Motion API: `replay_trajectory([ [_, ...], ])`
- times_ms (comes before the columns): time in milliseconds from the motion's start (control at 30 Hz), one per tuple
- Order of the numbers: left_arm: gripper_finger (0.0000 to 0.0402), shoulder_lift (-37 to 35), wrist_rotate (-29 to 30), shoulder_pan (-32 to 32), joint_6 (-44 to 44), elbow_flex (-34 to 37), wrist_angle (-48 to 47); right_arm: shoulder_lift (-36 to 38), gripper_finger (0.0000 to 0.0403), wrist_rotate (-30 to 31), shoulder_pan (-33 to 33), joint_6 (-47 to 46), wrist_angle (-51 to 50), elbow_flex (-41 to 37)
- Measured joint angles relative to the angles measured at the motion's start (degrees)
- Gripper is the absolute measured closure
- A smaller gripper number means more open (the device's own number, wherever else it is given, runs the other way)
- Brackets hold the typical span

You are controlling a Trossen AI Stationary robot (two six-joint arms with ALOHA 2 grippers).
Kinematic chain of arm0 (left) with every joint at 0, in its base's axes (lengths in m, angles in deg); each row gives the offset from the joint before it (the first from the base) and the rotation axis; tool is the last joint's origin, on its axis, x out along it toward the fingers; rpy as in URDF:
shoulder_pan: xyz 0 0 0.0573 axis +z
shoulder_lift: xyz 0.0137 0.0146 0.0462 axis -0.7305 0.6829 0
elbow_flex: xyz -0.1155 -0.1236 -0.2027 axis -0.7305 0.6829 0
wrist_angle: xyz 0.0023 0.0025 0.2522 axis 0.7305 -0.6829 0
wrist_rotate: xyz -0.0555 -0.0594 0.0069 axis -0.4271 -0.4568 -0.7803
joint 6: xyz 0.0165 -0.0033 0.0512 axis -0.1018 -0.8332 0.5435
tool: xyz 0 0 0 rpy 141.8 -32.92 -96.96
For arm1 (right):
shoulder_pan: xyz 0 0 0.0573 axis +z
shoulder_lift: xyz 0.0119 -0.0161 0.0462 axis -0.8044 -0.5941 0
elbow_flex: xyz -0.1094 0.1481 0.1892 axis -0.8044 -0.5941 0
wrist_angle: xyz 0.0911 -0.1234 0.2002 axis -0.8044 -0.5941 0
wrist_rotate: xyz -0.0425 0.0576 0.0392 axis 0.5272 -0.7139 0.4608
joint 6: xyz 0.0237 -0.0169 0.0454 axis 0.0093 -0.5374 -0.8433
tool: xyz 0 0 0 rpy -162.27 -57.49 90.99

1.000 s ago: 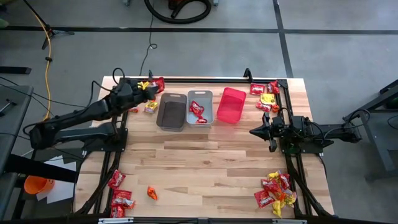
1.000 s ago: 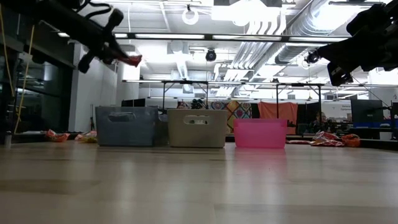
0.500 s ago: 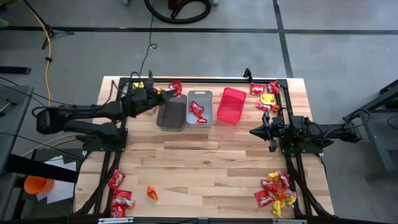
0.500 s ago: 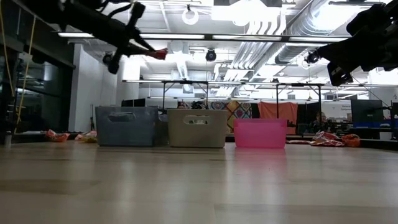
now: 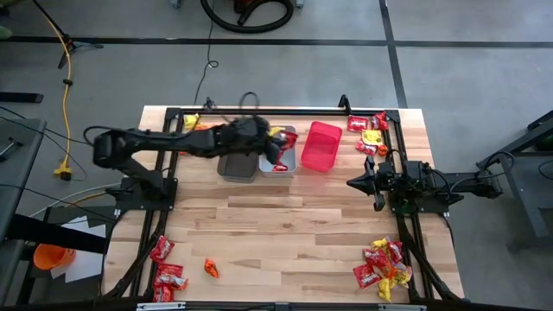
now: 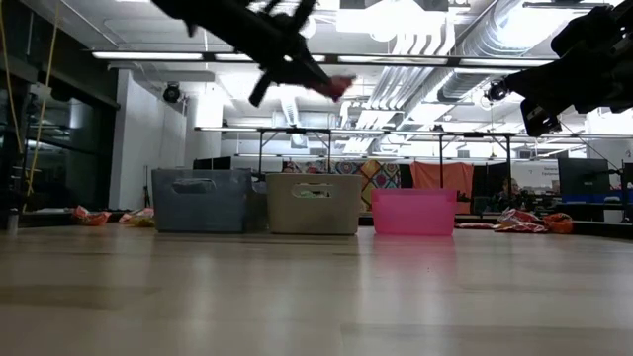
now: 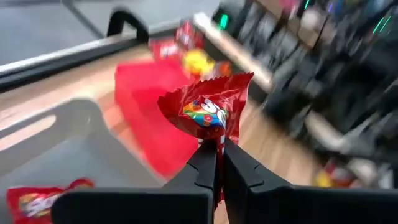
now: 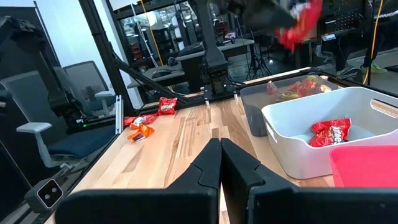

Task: Sort candy
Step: Put the top left red candy into the gray bin, then put the bottom right red candy into the gray bin

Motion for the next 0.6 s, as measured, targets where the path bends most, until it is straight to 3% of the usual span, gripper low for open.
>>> replay_trajectory([
  [233,0.037,8.19,-1.59,2.32,3.83,-6.97,-12.4,0.0,0.0402,0.0,0.0,0.0,-0.01,0.0],
  [600,0.0236,7.96,-8.42,4.98,5.8,-10.61,-20.02,0.0,0.0402,-0.01,0.0,0.01,0.0,0.0],
])
